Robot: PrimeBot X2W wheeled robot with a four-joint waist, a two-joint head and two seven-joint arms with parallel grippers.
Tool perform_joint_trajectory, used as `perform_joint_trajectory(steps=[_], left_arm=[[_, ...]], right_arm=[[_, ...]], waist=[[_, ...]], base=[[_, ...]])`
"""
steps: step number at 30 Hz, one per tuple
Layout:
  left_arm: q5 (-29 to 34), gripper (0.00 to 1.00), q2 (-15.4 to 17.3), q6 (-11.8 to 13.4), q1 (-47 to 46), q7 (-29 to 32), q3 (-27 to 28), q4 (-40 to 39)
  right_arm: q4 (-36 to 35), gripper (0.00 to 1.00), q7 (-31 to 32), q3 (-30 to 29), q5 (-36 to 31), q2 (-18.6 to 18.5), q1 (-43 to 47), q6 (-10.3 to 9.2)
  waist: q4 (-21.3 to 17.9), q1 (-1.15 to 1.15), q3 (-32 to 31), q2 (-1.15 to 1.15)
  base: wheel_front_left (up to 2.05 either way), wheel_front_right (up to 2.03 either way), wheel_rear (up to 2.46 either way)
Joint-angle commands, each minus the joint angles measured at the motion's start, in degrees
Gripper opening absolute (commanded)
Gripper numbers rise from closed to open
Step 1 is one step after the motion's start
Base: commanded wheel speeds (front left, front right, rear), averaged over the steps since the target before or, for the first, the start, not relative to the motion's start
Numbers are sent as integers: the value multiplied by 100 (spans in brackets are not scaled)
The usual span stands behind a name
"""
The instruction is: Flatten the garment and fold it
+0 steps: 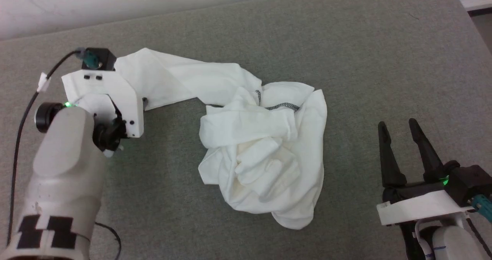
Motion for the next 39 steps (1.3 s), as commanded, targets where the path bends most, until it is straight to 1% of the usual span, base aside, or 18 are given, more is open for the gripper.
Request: perform_joint_trajectory(steps=[1,2,3,4,5,8,11,15,19,23,25,29,32,34,35,36,37,39], left_arm=[[-9,96,-4,-28,21,183,-62,147],[-31,89,-11,-34,24,425,-98,260],[-97,69,-41,-45,39,634,-108,351],[-196,44,-79,-55,51,751,-77,398],[-258,2,-95,-65,63,795,-65,412],[-279,0,-14,-91,105,587,-107,308],[-254,0,151,-89,135,25,-53,28],[-264,0,442,93,391,-721,218,-651],[-264,0,851,563,1115,-1096,673,-1650],[-332,0,1237,1281,2439,-1098,1449,-2859],[-400,0,1332,1641,3238,-1042,1936,-3409],[-525,0,1155,2263,4796,-956,2833,-4252],[-702,0,839,2421,5594,-964,3202,-4630],[-866,0,629,2369,5890,-1015,3276,-4752],[-935,4,548,2307,5983,-1087,3285,-4775],[-983,58,475,2232,6028,-1233,3284,-4803],[-1009,100,403,2165,6033,-1429,3276,-4825],[-1020,100,266,1984,5976,-1844,3152,-4873]], right_arm=[[17,100,-31,9,40,15,-87,-6],[44,100,-40,19,47,15,-95,-6],[68,100,-48,24,53,15,-100,-6],[87,100,-55,26,57,15,-101,-6],[102,100,-62,18,63,15,-101,-6],[146,100,-78,-18,78,15,-97,-6],[179,100,-87,-62,56,15,-53,-6],[195,100,-92,-146,37,15,70,-6],[175,100,-73,-194,37,15,233,-6],[96,100,-16,-185,42,15,355,-6],[39,100,8,-201,38,15,409,-6],[-27,100,57,-222,19,15,508,-6],[-53,100,76,-237,22,15,549,-6],[-65,100,93,-235,22,15,566,-6],[-67,100,102,-230,21,15,573,-6],[-69,100,112,-226,17,15,579,-6],[-72,100,124,-224,8,15,587,-6],[-91,100,154,-236,-24,15,610,-6]], waist=[[-55,0,27,-1],[-67,0,13,-1],[-76,0,-6,-1],[-85,0,-24,-1],[-87,0,-44,-1],[-70,0,-137,-1],[-9,0,-287,-1],[134,0,-541,-1],[332,0,-767,-1],[445,0,-880,-1],[493,0,-896,-1],[575,0,-908,-1],[616,0,-912,-1],[627,0,-927,-1],[626,0,-944,-1],[622,0,-962,-1],[619,0,-992,-1],[614,0,-1058,-1]], base=[[0,0,0],[0,0,0],[0,0,0],[0,0,0],[0,0,0],[0,0,0],[0,0,0],[0,0,0],[0,0,0],[0,0,0],[0,0,0],[0,0,0],[0,0,0],[0,0,0],[0,0,0],[0,0,0],[0,0,0],[0,0,0]])
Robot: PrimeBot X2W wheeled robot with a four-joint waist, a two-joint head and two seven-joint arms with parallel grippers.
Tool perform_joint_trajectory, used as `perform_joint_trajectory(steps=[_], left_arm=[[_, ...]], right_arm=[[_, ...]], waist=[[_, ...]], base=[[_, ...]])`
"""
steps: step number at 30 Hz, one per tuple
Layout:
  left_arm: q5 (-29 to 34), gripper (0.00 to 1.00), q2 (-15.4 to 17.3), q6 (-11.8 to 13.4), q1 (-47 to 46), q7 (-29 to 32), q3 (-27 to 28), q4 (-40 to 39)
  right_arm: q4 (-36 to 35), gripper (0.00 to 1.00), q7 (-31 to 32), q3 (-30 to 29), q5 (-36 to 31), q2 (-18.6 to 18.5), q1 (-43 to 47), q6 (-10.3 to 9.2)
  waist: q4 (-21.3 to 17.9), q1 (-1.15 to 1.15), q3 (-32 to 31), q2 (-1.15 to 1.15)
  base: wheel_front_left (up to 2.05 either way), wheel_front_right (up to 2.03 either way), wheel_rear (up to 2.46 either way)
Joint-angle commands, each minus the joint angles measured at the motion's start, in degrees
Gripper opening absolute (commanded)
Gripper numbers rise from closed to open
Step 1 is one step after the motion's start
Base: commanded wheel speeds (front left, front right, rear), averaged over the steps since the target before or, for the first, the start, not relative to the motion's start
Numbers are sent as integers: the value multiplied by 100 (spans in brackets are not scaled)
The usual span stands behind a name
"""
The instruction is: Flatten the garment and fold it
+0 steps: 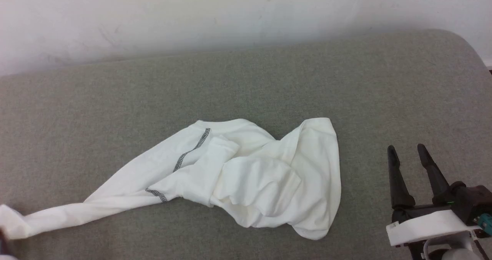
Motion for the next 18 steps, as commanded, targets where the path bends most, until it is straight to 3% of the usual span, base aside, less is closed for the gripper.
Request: perform_joint_trajectory(steps=[1,4,12,18], left_arm=[[-72,100,-121,-133,-131,-220,-89,-83],[200,100,-214,-398,-271,-886,-475,-170],[786,100,-572,-822,-794,-2269,-1480,-360],[1401,100,-789,-942,-870,-2659,-2320,-308]], right_arm=[[-41,100,16,-15,-42,14,78,-5],[-86,100,80,-6,-82,14,103,-5],[-164,100,226,-16,-148,14,170,-5],[-47,100,346,-37,-146,14,129,-5]], waist=[[-9,0,-74,-1],[-46,0,-162,-1],[-169,0,-313,-1],[-202,0,-342,-1]], base=[[0,0,0],[0,0,0],[0,0,0],[0,0,0]])
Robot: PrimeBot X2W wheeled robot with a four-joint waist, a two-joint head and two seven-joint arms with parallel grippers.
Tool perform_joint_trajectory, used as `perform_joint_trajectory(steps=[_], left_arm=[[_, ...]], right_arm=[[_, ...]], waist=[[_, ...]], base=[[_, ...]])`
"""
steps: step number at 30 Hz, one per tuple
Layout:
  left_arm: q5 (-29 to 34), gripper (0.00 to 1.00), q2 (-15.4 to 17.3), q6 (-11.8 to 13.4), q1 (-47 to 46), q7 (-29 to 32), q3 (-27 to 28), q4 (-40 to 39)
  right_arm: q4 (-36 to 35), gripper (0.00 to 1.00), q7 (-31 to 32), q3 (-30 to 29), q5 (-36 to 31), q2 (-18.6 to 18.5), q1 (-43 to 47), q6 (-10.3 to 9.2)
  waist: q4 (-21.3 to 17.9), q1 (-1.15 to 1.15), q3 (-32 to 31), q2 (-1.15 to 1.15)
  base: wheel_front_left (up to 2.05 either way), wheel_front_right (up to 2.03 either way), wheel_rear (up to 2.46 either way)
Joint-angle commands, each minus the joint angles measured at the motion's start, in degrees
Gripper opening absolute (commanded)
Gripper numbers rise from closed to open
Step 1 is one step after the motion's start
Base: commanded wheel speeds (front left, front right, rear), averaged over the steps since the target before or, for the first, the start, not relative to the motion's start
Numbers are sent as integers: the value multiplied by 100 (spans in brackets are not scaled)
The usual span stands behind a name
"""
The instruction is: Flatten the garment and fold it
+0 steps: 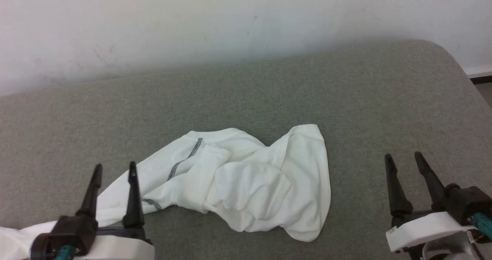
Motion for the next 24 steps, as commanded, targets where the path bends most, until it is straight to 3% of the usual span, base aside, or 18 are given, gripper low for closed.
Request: perform_joint_trajectory(steps=[1,5,12,19,24], left_arm=[[123,100,-24,-7,-101,-64,-77,31],[276,100,-195,55,-81,-179,-283,199],[345,100,-440,5,-335,-273,-512,475],[356,100,-653,-50,-697,-283,-673,544],[359,100,-721,-29,-860,-284,-683,580]], right_arm=[[90,100,83,-19,-80,15,-19,-5],[637,100,534,47,-272,15,-342,-5],[2180,100,1280,402,184,-304,-1623,-5],[3497,100,2157,1499,974,-1022,-3065,-5],[4081,100,2764,2265,1692,-1236,-3587,-5]], waist=[[6,0,1,-1],[71,0,46,-1],[570,0,327,-1],[1032,0,685,-1],[1155,0,853,-1]], base=[[0,0,0],[0,0,0],[0,0,0],[0,0,0],[0,0,0]])
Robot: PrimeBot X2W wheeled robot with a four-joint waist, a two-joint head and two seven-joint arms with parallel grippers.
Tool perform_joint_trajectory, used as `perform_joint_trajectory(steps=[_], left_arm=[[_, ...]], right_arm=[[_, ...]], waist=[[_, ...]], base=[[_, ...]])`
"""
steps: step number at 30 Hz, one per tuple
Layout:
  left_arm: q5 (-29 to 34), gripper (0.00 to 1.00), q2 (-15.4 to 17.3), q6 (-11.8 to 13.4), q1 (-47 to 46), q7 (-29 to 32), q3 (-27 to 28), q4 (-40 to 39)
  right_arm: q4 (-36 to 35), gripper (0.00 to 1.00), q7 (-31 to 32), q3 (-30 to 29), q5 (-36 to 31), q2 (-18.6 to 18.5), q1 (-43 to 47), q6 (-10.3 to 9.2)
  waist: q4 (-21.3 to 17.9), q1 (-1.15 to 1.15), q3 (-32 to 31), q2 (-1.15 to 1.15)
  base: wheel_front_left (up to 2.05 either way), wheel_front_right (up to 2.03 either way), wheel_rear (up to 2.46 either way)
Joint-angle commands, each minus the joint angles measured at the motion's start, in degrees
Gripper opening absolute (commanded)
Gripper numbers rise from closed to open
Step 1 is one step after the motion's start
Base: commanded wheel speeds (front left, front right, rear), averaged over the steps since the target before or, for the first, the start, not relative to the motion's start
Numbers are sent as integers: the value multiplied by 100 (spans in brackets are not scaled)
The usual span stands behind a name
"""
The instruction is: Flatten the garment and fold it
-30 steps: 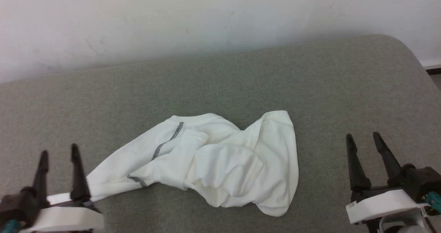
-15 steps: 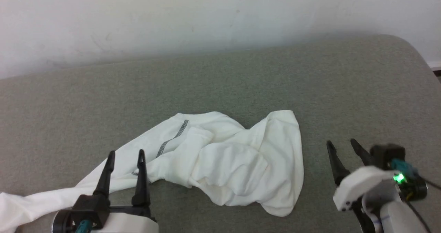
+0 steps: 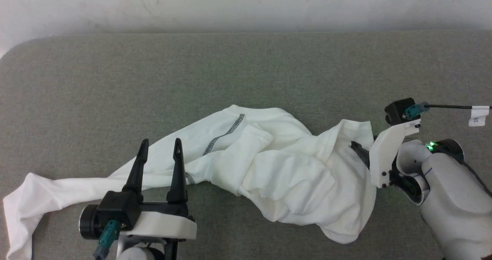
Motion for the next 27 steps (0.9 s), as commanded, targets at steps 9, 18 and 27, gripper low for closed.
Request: perform_joint_trajectory(steps=[9,18,27], left_arm=[[-33,100,-62,17,-76,-26,78,162],[-63,100,-69,-72,264,-27,366,282],[-111,100,-44,-228,645,-27,671,486]], right_arm=[[-119,0,207,1020,1064,-565,-390,-5],[-1726,0,-2169,625,112,-1283,-291,-5],[-4631,0,-708,495,1,-1756,3292,-5]], waist=[[103,-1,50,-1],[-469,-1,-542,-1],[-846,-1,-1018,-1]], base=[[0,0,0],[0,0,0],[0,0,0]])
